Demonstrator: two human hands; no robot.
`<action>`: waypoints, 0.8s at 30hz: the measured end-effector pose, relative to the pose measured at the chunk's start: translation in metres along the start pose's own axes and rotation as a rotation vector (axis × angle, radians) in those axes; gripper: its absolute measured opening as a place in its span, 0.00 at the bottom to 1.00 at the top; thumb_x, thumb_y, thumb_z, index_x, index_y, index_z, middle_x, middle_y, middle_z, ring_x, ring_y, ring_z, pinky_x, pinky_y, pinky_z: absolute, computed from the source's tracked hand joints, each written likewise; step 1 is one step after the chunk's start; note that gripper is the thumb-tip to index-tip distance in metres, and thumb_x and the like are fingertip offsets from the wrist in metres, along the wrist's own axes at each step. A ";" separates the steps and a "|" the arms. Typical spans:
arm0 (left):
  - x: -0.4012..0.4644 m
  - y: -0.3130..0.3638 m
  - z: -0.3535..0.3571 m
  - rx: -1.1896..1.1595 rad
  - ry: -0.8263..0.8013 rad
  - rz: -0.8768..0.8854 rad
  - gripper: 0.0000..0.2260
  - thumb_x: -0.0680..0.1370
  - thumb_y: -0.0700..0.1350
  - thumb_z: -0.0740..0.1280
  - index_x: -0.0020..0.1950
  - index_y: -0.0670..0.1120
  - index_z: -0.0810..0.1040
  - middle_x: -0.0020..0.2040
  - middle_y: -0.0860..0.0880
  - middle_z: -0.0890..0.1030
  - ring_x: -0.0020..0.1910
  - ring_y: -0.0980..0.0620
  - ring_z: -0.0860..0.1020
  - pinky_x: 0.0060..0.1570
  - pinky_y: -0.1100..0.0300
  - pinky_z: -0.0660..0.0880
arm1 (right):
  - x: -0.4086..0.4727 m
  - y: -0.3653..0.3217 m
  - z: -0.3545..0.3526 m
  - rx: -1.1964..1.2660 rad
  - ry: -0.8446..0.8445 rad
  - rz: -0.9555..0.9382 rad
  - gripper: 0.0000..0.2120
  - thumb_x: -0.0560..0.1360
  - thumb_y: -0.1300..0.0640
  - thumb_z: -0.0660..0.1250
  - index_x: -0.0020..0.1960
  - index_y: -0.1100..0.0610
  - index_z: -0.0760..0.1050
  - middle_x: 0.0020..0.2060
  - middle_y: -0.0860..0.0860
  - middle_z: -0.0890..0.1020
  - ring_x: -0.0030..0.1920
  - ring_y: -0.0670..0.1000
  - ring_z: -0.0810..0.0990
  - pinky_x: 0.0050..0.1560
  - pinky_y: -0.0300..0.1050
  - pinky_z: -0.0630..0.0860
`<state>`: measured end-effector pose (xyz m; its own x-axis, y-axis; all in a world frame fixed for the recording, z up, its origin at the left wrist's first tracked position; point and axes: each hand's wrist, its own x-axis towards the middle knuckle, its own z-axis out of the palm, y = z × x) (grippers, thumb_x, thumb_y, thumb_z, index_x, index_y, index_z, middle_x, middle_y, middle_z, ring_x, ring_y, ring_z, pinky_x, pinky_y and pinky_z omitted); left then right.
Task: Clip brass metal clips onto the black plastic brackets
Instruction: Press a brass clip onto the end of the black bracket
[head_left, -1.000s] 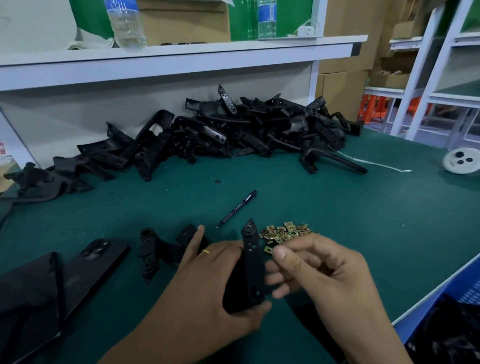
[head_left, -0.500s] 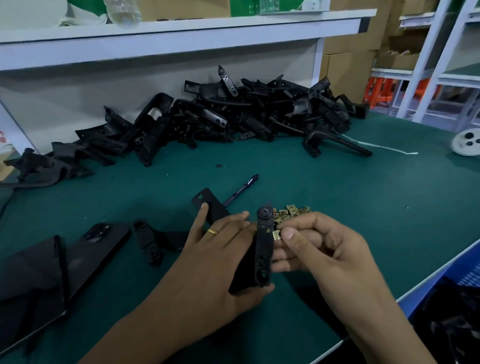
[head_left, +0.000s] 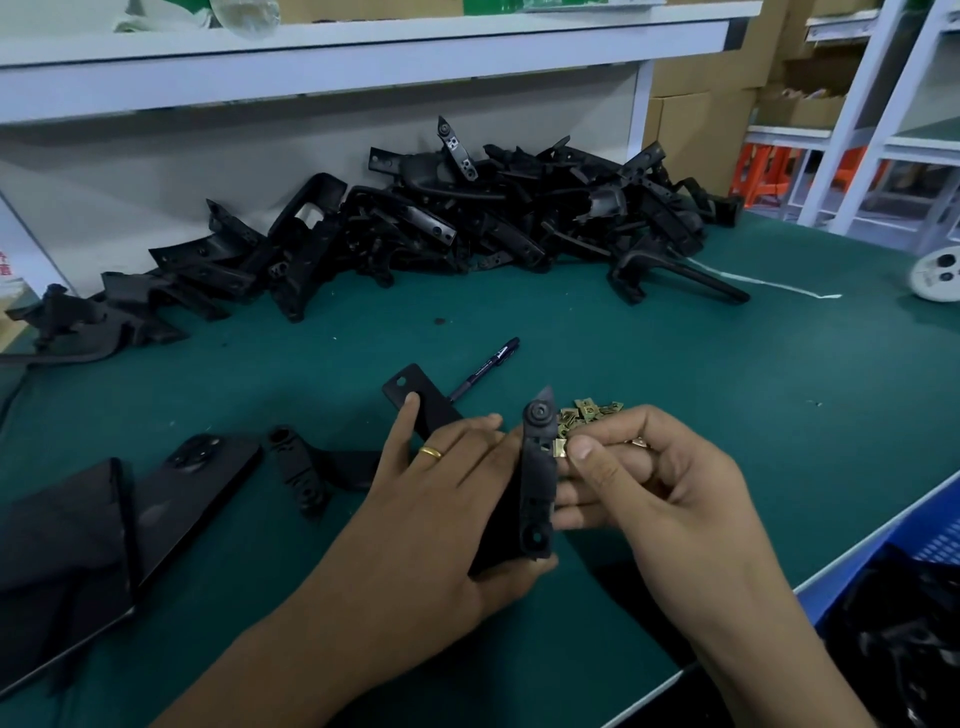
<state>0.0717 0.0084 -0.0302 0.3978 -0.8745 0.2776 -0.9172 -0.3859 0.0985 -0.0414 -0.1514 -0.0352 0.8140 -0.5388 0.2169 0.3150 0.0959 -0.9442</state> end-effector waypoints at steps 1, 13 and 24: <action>0.000 0.000 0.000 -0.004 0.000 -0.003 0.35 0.77 0.72 0.57 0.78 0.53 0.67 0.71 0.60 0.70 0.79 0.61 0.58 0.81 0.40 0.46 | 0.000 0.000 0.000 -0.001 0.004 0.003 0.03 0.80 0.65 0.67 0.49 0.66 0.77 0.38 0.60 0.87 0.38 0.58 0.88 0.38 0.45 0.84; -0.001 -0.001 0.002 0.048 0.030 0.030 0.33 0.78 0.70 0.59 0.76 0.50 0.68 0.70 0.55 0.73 0.77 0.54 0.65 0.80 0.37 0.52 | -0.001 -0.002 -0.002 -0.058 -0.007 0.001 0.04 0.77 0.63 0.71 0.46 0.65 0.81 0.37 0.59 0.87 0.39 0.57 0.88 0.38 0.44 0.84; -0.004 -0.004 -0.001 -0.203 0.074 0.178 0.35 0.78 0.67 0.66 0.80 0.52 0.64 0.73 0.61 0.69 0.79 0.59 0.62 0.81 0.41 0.52 | 0.004 -0.013 -0.021 0.031 -0.238 0.133 0.08 0.72 0.57 0.77 0.50 0.57 0.85 0.41 0.59 0.87 0.35 0.59 0.87 0.28 0.41 0.77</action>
<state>0.0734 0.0139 -0.0307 0.2338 -0.8964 0.3765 -0.9611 -0.1545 0.2290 -0.0527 -0.1725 -0.0274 0.9401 -0.3079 0.1467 0.2092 0.1808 -0.9610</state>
